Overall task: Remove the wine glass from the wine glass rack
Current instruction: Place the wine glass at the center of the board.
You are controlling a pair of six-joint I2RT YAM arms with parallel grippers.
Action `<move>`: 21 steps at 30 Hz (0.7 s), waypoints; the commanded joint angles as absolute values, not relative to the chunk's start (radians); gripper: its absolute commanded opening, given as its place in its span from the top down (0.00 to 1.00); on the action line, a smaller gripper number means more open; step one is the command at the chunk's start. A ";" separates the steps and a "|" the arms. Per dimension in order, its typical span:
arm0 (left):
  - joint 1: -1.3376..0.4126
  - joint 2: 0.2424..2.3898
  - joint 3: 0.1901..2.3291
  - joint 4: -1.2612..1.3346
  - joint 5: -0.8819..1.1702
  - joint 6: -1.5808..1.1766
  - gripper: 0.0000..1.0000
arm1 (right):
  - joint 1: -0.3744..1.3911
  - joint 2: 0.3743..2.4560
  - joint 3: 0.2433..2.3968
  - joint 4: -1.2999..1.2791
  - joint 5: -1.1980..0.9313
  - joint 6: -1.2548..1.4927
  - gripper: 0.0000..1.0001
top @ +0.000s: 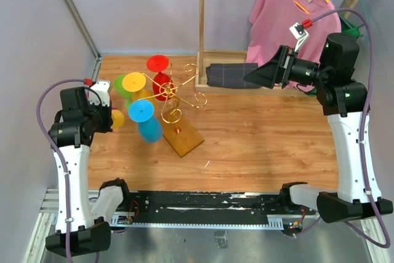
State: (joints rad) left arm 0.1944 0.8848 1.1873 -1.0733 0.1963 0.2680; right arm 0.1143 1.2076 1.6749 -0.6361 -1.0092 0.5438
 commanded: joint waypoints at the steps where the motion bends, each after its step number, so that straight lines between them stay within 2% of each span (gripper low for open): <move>1: 0.199 0.886 1.145 -1.043 0.168 0.302 1.00 | 0.091 1.201 1.696 -0.646 -1.001 0.530 0.02; 11: 0.208 1.020 1.135 -0.985 0.220 0.303 1.00 | 0.085 1.189 1.680 -0.648 -1.000 0.529 0.02; 21: 0.212 1.120 1.179 -0.986 0.182 0.321 1.00 | 0.060 1.183 1.674 -0.647 -1.015 0.534 0.01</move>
State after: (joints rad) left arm 0.2020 1.1042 1.1442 -1.0107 0.1963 0.2962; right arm 0.0803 1.2041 1.6745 -0.6537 -1.0019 0.5442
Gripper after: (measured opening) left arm 0.028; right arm 0.985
